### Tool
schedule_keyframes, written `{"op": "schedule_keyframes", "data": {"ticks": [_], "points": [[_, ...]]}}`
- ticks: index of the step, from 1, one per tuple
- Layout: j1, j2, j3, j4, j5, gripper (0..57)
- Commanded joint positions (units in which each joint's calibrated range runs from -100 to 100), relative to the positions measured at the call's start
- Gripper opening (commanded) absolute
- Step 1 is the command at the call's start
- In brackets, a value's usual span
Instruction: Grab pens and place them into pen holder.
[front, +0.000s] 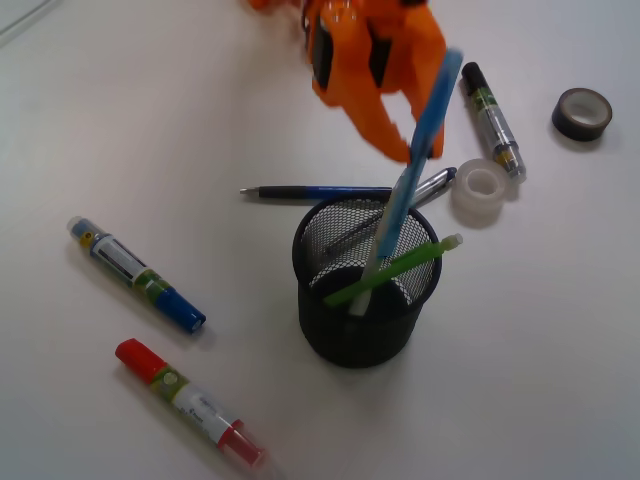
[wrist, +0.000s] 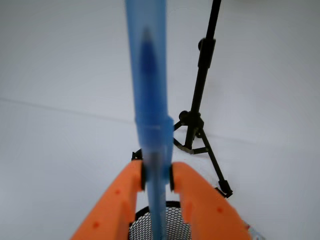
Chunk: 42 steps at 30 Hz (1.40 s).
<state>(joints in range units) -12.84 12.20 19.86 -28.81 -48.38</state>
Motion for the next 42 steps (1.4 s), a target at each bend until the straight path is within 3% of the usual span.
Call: {"op": "schedule_keyframes", "data": {"ticks": [1,3,4,6,9,15,22,34,42], "points": [[0.31,3.15,-0.47,-4.17,-1.17,0.8],[0.39,4.42,-0.47,-4.43,-1.17,3.8],[0.31,5.27,-0.47,-4.43,-1.12,11.3],[0.31,5.7,-0.47,-4.43,-0.83,18.1],[0.39,5.19,-0.74,-4.17,0.63,23.5],[0.91,0.0,-4.1,2.39,10.01,23.8],[0.31,-17.76,-9.98,45.44,24.37,23.7],[-2.08,-26.94,-7.99,91.1,29.55,23.7],[-3.27,-19.89,-1.29,96.62,27.69,23.6]]}}
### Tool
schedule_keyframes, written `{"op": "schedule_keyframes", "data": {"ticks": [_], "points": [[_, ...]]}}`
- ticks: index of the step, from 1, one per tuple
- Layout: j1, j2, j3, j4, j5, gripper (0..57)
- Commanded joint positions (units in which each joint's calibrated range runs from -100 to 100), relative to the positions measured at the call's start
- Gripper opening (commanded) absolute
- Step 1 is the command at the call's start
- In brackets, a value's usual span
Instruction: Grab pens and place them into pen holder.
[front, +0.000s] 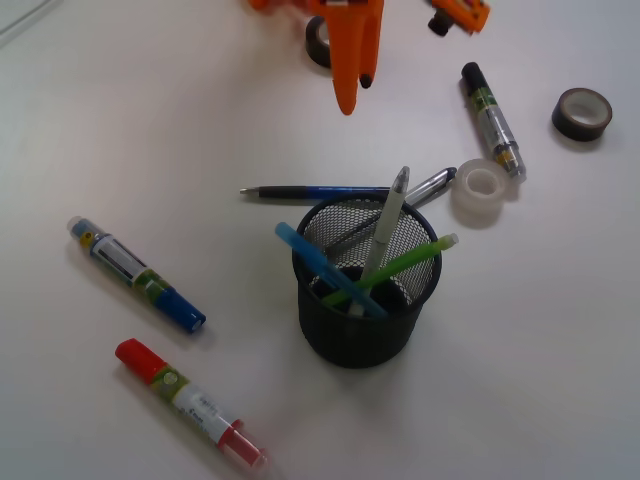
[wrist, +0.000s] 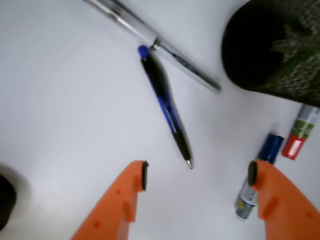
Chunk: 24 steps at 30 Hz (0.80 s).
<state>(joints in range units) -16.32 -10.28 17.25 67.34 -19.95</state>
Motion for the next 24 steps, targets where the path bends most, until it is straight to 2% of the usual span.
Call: {"op": "schedule_keyframes", "data": {"ticks": [1,14,20,24], "points": [[-0.17,4.2,1.5,0.29,-0.93,23.6],[-0.54,22.05,0.5,-12.93,-0.78,23.6],[-0.77,29.7,-6.74,-9.6,-0.68,17.1],[-1.44,36.16,-14.62,-7.5,0.0,17.3]]}}
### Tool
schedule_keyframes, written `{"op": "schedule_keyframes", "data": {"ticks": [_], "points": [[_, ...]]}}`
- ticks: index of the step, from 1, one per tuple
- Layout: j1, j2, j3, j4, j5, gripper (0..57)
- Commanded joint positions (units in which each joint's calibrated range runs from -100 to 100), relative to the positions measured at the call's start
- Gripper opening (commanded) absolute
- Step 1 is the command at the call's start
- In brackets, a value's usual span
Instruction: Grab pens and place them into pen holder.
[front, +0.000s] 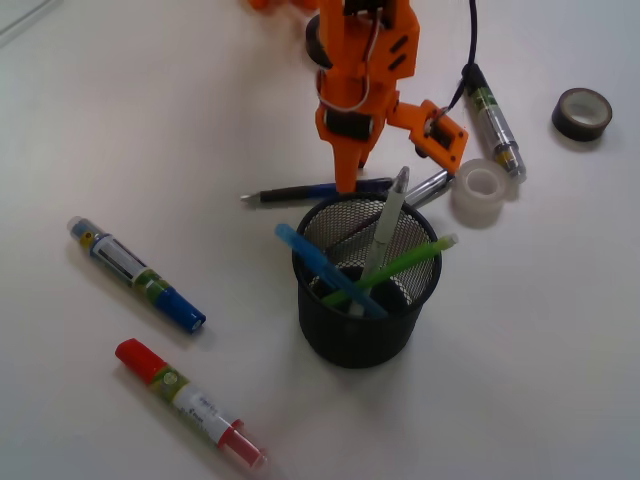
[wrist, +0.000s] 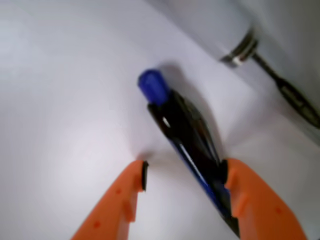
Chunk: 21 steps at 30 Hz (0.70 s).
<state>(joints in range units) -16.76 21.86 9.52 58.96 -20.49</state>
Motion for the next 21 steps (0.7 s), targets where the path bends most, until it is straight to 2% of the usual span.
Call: {"op": "schedule_keyframes", "data": {"ticks": [1,8,10,12,13,21], "points": [[-1.22,5.29,-8.8,1.23,0.63,17.3],[-1.37,15.15,-19.67,5.17,0.44,15.5],[-1.37,17.11,-21.12,6.22,0.54,9.8],[-1.37,18.04,-21.57,6.3,0.68,1.7],[-1.22,18.38,-21.66,6.3,0.68,0.0],[-0.92,13.03,-21.39,8.67,-0.78,0.3]]}}
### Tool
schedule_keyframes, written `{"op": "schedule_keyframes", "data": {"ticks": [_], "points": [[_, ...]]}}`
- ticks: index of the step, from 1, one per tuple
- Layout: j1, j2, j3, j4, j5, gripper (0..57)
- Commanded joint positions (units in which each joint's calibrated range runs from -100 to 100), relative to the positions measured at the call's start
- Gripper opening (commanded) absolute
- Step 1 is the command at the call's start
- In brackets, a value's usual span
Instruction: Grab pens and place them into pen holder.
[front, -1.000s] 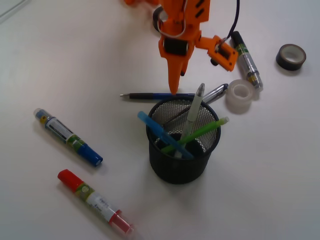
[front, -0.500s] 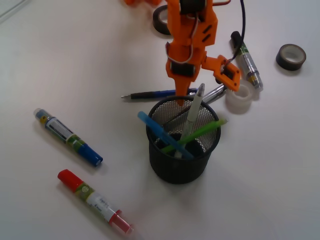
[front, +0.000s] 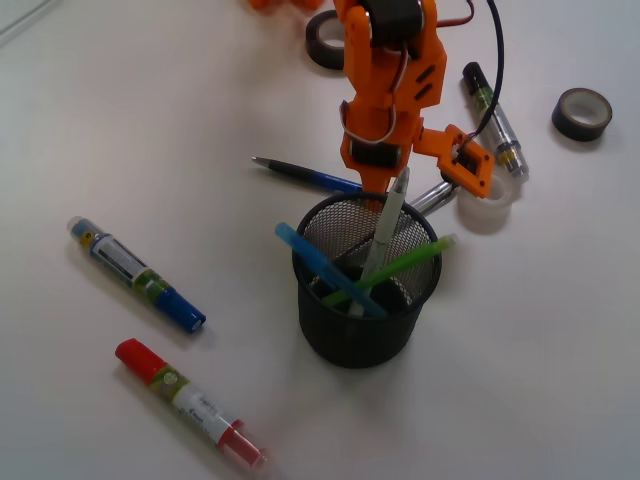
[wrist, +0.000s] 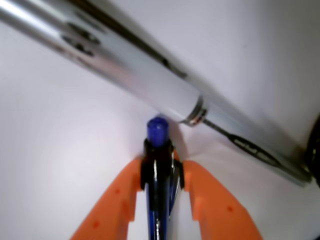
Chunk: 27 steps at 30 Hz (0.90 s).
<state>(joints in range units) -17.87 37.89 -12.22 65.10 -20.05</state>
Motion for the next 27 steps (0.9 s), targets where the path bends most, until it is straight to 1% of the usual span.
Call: {"op": "schedule_keyframes", "data": {"ticks": [1,7,11,14,15,19,23,27], "points": [[0.19,-5.21,0.53,4.19,-2.0,0.3],[0.26,-21.78,0.99,14.96,-5.32,0.3],[1.01,-32.41,2.53,12.77,-6.11,0.3],[2.06,-40.65,8.96,4.54,-7.47,0.3],[2.36,-46.26,15.39,-2.98,-8.69,0.3],[2.43,-55.95,28.52,-20.74,-11.23,0.3],[2.43,-61.9,39.76,-40.25,-14.16,0.3],[2.73,-63.26,47.09,-59.59,-15.73,0.3]]}}
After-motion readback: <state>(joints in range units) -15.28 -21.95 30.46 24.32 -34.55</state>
